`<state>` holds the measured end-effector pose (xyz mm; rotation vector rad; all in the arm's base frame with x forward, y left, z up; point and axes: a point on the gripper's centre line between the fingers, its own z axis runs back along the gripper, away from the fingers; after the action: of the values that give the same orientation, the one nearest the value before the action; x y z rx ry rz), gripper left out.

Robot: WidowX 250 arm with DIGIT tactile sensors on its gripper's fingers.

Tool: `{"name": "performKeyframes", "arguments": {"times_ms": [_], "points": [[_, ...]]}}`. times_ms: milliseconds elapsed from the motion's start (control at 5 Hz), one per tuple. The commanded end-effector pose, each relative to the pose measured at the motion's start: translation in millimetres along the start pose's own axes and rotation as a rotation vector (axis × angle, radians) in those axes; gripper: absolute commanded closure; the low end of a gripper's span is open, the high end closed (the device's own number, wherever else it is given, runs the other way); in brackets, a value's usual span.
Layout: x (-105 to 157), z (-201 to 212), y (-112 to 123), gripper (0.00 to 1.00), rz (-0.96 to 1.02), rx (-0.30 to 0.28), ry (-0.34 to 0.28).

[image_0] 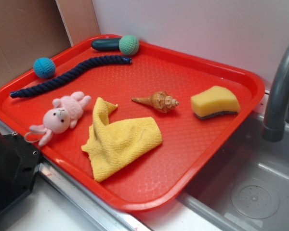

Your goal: Grab the green sponge.

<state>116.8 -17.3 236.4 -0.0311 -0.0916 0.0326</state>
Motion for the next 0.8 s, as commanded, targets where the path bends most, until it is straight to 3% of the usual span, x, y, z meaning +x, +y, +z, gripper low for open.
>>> {"name": "performKeyframes", "arguments": {"times_ms": [0,200,400,600], "points": [[0.0,0.0,0.0,0.00,0.000,0.000,0.000],[45.1,-24.1,-45.6,0.00,-0.203,-0.036,-0.035],[74.9,-47.7,-83.8,0.00,-0.307,-0.007,-0.057],[93.6,-76.1,-108.2,0.00,-0.404,-0.027,-0.091]]}}
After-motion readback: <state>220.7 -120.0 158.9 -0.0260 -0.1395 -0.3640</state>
